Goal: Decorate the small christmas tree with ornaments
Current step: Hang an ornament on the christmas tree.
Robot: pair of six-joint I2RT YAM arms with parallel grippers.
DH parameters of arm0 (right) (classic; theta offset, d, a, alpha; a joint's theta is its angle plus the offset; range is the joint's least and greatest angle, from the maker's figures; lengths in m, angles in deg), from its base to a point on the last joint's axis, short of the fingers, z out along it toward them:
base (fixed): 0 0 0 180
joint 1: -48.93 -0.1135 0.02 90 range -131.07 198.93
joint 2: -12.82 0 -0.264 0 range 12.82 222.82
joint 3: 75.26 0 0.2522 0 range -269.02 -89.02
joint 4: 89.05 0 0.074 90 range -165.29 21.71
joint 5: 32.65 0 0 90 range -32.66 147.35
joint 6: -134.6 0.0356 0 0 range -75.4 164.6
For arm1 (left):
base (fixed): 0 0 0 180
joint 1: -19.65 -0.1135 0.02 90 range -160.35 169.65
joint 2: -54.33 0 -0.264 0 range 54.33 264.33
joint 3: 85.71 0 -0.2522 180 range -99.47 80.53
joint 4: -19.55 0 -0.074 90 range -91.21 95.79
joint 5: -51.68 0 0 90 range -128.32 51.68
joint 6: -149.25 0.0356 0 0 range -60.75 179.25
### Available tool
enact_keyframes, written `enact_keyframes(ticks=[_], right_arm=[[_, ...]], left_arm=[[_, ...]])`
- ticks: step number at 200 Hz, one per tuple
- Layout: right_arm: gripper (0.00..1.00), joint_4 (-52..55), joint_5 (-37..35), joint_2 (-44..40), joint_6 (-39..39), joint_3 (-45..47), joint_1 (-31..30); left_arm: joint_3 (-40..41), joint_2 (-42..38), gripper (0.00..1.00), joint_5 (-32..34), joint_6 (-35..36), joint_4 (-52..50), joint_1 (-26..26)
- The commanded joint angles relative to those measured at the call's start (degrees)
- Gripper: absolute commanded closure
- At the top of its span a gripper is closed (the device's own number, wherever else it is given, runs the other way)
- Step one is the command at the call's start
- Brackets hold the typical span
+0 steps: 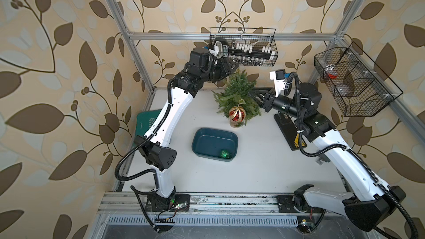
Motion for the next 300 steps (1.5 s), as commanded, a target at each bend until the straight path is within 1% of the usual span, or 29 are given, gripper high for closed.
enact_keyframes(ticks=[1, 21, 78, 103, 125, 159, 163, 179, 213, 243, 260, 264, 300], right_arm=[[0.65, -1.5, -0.2, -0.9, 0.1, 0.9, 0.2], [0.65, -1.6, -0.2, -1.2, 0.1, 1.2, 0.2], [0.66, -2.2, 0.0, -1.5, 0.6, 1.7, 0.3], [0.66, -2.0, 0.1, -1.3, 0.6, 1.3, 0.3], [0.66, -2.1, 0.3, -1.0, 0.7, 1.2, 0.3], [0.66, -2.4, 0.2, -1.2, 1.0, 1.7, 0.3], [0.66, -2.4, 0.2, -1.2, 1.0, 1.7, 0.3], [0.66, -2.5, 0.1, -1.2, 1.1, 1.7, 0.3], [0.66, -2.8, 0.3, -1.1, 1.5, 1.7, 0.3], [0.66, -3.0, 0.4, -1.3, 1.8, 1.8, 0.3], [0.66, -3.2, 0.3, -1.6, 2.0, 1.9, 0.3], [0.66, -3.2, 0.4, -1.6, 2.0, 2.0, 0.3], [0.66, -3.3, 0.3, -2.2, 2.3, 2.3, 0.3]], left_arm=[[-2.6, -0.3, 0.44, 0.7, 0.9, 1.2, -0.6], [-2.4, -0.3, 0.44, 1.2, 1.1, 0.7, -1.0], [1.9, -3.0, 0.44, 2.3, 0.6, 2.1, -2.1], [5.5, -4.9, 0.43, 2.5, 0.4, 3.6, -2.9], [6.8, -5.4, 0.43, 1.6, -0.1, 3.8, -3.3], [10.3, -8.1, 0.43, 2.2, -0.6, 6.0, -3.6], [12.4, -8.5, 0.43, 2.2, -0.8, 6.4, -3.7], [14.3, -9.7, 0.43, 2.1, -1.2, 7.3, -3.9], [19.3, -12.7, 0.43, 1.2, -3.5, 11.9, -4.1], [24.3, -15.6, 0.39, 1.8, -5.9, 16.4, -4.2], [26.7, -16.8, 0.38, 2.0, -5.9, 18.8, -4.2], [27.4, -17.0, 0.38, 2.0, -7.8, 19.5, -4.2], [33.2, -19.0, 0.36, 2.2, -11.9, 26.2, -4.4]])
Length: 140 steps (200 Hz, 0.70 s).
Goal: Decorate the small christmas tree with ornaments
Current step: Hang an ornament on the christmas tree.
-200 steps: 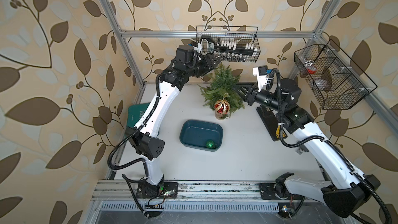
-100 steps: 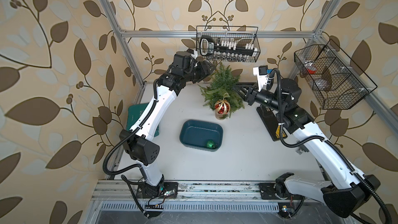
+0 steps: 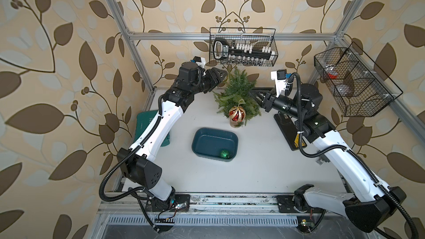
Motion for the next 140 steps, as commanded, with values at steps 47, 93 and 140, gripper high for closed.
enact_keyframes(ticks=[47, 93, 140], right_arm=[[0.66, -1.0, -0.5, -2.5, 0.3, 2.0, 0.3], [0.66, -0.2, -1.5, -2.8, -0.6, 2.2, 0.2], [0.66, -0.2, -1.9, -3.4, -0.8, 3.1, 0.3]], left_arm=[[8.8, -3.9, 0.31, 0.2, -9.4, 16.7, -1.1], [12.9, -4.4, 0.28, 0.0, -12.7, 21.7, -1.3], [15.6, -6.0, 0.25, 0.6, -13.1, 22.5, -1.8]])
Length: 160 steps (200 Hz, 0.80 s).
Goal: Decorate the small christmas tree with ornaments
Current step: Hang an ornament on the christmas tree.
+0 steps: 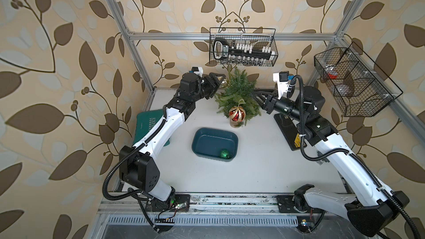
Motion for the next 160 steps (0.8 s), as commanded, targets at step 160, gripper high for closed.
enact_keyframes(ticks=[160], right_arm=[[0.60, 5.5, -1.3, -11.1, 1.3, 10.6, 0.3]], left_arm=[[15.6, -21.1, 0.13, 3.7, 10.7, -8.5, -2.2]])
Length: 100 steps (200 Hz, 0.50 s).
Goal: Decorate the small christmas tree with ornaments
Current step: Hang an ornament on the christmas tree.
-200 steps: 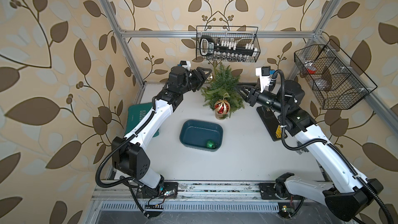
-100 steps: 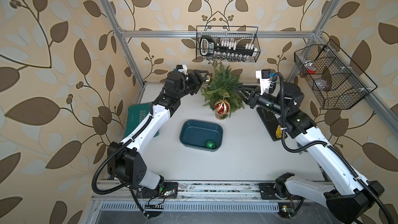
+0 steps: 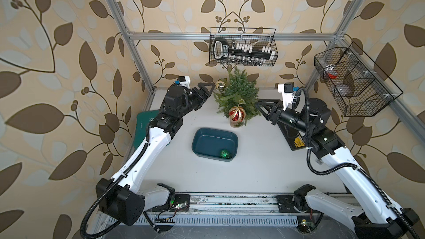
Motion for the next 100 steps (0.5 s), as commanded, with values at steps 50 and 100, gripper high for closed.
enact_keyframes(ticks=[50, 100], right_arm=[[0.52, 5.4, -0.3, -6.9, 1.5, 7.0, 0.2], [0.52, 7.6, -1.4, -13.4, 3.2, 15.6, 0.2]], left_arm=[[5.8, -6.6, 0.12, -2.1, 7.2, -10.1, -0.7], [10.2, -7.0, 0.18, -3.7, 11.4, -17.7, -0.5]])
